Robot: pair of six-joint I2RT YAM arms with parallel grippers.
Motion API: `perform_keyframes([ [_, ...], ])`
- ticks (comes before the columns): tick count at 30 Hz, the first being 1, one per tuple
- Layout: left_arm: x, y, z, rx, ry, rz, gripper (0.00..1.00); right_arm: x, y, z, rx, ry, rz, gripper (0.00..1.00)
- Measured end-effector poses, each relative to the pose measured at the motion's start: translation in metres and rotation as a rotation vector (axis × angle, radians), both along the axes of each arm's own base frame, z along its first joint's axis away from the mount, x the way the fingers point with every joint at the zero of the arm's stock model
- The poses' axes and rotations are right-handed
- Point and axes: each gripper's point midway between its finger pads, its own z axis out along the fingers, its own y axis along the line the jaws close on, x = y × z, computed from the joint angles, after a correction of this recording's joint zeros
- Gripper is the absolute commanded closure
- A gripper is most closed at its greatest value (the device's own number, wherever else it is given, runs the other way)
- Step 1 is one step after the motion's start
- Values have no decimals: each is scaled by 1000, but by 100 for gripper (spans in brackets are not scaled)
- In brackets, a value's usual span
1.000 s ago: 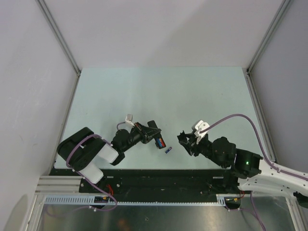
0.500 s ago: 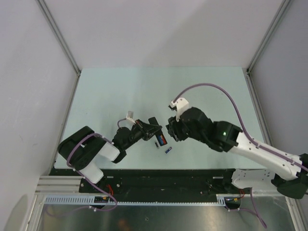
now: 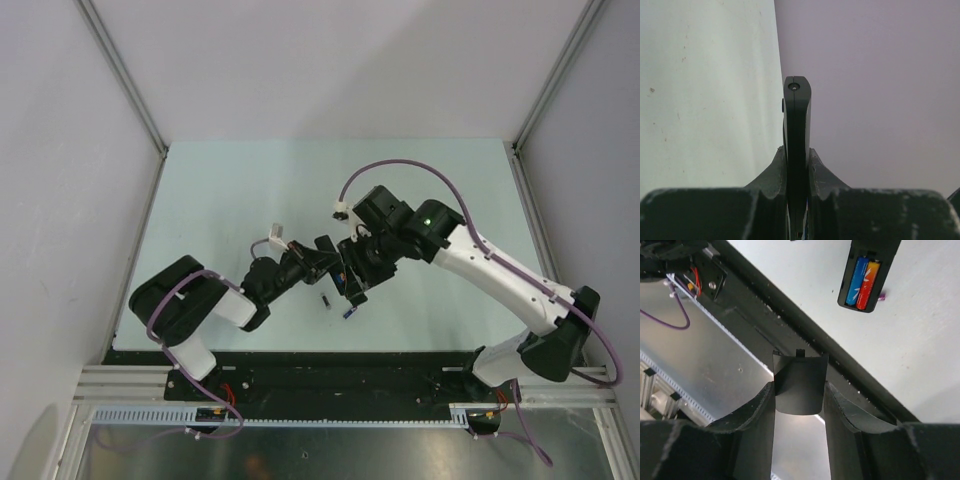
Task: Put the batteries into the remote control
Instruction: Load the battery cover into the remote control.
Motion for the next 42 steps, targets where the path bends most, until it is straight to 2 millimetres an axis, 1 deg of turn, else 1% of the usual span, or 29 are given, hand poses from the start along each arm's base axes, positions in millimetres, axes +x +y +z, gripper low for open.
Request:
perform_keyframes([
  [4,-7,-5,-1,-2,8,-28,100,-9,1,-14,-40,91,20,100],
  [9,-18,-13,0,-14,22,-71,100,-10,0,-28,-86,145,18,100],
  [18,-30,-21,3,-24,23,-112,100,0,-8,-42,-147,169,-25,100],
  [28,-41,-23,8,-30,14,-130,100,10,-13,-68,-237,206,-62,100],
  [34,-44,-21,7,-27,14,-124,100,16,-14,-70,-250,189,-97,100],
  [42,-44,-21,6,-23,10,-109,100,22,-8,-77,-256,172,-120,100],
])
